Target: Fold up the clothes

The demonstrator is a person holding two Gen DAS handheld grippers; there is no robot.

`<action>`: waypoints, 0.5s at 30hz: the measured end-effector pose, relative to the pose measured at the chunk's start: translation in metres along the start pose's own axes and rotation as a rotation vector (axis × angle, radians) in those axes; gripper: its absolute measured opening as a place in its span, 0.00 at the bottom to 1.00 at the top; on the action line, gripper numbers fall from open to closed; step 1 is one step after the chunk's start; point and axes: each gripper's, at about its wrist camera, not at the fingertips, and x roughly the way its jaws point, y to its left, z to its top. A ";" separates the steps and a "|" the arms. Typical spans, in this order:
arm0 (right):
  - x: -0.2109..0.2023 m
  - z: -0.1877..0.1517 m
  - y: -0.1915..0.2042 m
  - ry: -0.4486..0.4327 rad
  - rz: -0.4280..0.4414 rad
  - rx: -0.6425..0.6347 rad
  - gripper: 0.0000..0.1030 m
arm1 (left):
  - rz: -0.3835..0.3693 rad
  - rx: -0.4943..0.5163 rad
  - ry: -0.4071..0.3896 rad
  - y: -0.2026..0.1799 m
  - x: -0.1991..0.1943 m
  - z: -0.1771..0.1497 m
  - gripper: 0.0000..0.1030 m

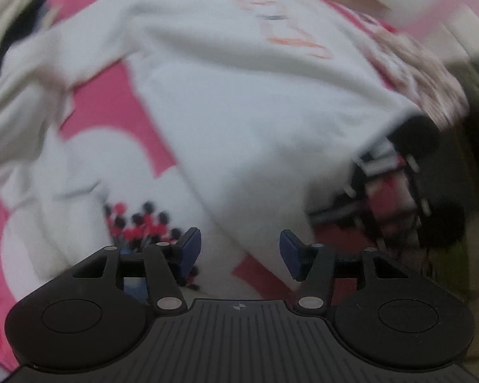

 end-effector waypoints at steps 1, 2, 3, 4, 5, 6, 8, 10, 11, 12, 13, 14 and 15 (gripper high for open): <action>-0.005 0.002 -0.007 -0.024 0.007 0.055 0.01 | -0.003 0.046 -0.005 -0.009 0.000 0.000 0.57; -0.010 0.004 -0.014 -0.049 0.012 0.112 0.00 | -0.006 0.084 -0.010 -0.017 0.001 -0.001 0.57; -0.014 0.005 -0.022 -0.073 0.011 0.165 0.00 | -0.010 0.121 -0.015 -0.024 0.001 -0.002 0.58; -0.016 0.006 -0.028 -0.090 0.008 0.206 0.00 | -0.013 0.157 -0.018 -0.032 0.003 -0.002 0.60; -0.017 0.006 -0.034 -0.101 0.004 0.240 0.00 | -0.015 0.188 -0.016 -0.037 0.005 -0.003 0.62; -0.018 0.006 -0.038 -0.106 0.002 0.256 0.00 | -0.015 0.218 -0.011 -0.042 0.009 -0.003 0.62; -0.021 0.004 -0.041 -0.104 0.014 0.258 0.00 | 0.008 0.275 0.020 -0.050 0.018 -0.006 0.62; -0.023 0.002 -0.043 -0.097 0.024 0.252 0.00 | 0.038 0.337 0.046 -0.059 0.029 -0.009 0.61; -0.023 0.000 -0.040 -0.080 0.027 0.226 0.04 | 0.049 0.359 0.055 -0.061 0.034 -0.010 0.59; -0.022 -0.003 -0.036 -0.057 0.042 0.193 0.05 | 0.061 0.370 0.064 -0.062 0.039 -0.011 0.57; -0.020 -0.005 -0.031 -0.036 0.053 0.160 0.09 | 0.070 0.360 0.074 -0.059 0.043 -0.010 0.56; -0.017 -0.006 -0.025 -0.018 0.056 0.126 0.24 | 0.069 0.332 0.079 -0.055 0.046 -0.009 0.57; -0.014 -0.007 -0.020 -0.001 0.058 0.093 0.34 | 0.064 0.299 0.082 -0.049 0.047 -0.008 0.57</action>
